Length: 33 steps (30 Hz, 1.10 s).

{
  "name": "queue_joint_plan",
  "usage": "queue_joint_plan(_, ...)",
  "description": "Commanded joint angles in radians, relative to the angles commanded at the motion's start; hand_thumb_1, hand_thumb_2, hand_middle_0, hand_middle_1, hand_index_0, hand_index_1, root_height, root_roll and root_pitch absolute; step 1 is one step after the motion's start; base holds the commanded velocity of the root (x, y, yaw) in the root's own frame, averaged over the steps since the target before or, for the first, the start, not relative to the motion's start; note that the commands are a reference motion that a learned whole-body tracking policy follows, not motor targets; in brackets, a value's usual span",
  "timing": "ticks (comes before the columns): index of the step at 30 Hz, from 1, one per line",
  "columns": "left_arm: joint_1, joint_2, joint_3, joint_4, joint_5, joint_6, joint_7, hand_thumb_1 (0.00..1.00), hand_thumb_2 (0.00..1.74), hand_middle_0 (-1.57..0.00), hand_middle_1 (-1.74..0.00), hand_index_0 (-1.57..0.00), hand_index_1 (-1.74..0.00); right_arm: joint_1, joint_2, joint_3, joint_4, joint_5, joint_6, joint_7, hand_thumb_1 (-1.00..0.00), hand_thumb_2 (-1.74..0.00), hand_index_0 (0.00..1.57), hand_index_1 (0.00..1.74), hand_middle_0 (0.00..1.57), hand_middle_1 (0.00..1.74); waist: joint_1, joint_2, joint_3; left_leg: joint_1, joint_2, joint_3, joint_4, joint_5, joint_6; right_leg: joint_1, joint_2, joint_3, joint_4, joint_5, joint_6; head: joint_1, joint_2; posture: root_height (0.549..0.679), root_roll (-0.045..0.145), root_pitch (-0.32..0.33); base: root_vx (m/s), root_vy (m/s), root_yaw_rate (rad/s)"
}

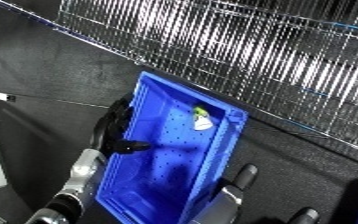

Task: Pick up the object and place it into the box

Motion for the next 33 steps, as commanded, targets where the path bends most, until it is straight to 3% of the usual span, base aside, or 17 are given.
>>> queue_joint_plan(13,-0.007,-0.03,-0.083,-0.023,0.037,0.071,-0.053,0.0,0.0,0.0,0.0,0.0,0.0,-0.06,-0.03,-0.007,-0.009,-0.031,0.046,-0.042,0.0,0.0,0.0,0.0,0.0,0.0,-0.041,0.047,-0.01,-0.013,0.014,0.037,0.024,0.002,-0.0021,-0.034,0.0115,0.035,-0.008,0.04,0.0102,0.405,0.078,0.648,0.029,0.042,-0.052,0.026,-0.151)
queue_joint_plan(18,-0.021,-0.04,-0.147,-0.045,0.147,0.085,-0.047,0.0,0.0,0.0,0.0,0.0,0.0,-0.069,-0.049,-0.021,0.001,-0.048,0.052,-0.035,0.0,0.0,0.0,0.0,0.0,0.0,-0.061,0.067,-0.017,-0.012,0.02,0.047,0.018,0.012,-0.0023,-0.045,0.0124,0.049,-0.011,0.058,0.0168,0.545,0.13,0.648,0.028,0.041,-0.037,0.024,-0.113)
queue_joint_plan(25,-0.04,-0.043,-0.215,-0.091,0.202,0.118,-0.033,0.0,0.0,0.0,0.0,0.0,0.0,-0.089,-0.074,-0.026,-0.007,-0.067,0.05,-0.015,0.0,0.0,0.0,0.0,0.0,0.0,-0.088,0.093,-0.022,-0.004,0.033,0.062,0.005,0.024,-0.0006,-0.063,0.012,0.062,0.01,0.063,0.0222,0.73,0.161,0.645,0.026,0.037,-0.029,0.031,-0.158)
queue_joint_plan(33,-0.031,-0.047,-0.228,-0.11,0.223,0.156,0.007,0.0,0.0,0.0,0.0,0.0,0.0,-0.095,-0.085,-0.022,-0.053,-0.076,0.037,0.017,0.0,0.0,0.0,0.0,0.0,0.0,-0.112,0.095,-0.024,0.009,0.041,0.073,0.008,0.016,-0.0034,-0.063,0.015,0.074,0.012,0.064,0.0216,0.877,0.185,0.645,0.029,0.032,-0.015,0.002,-0.177)
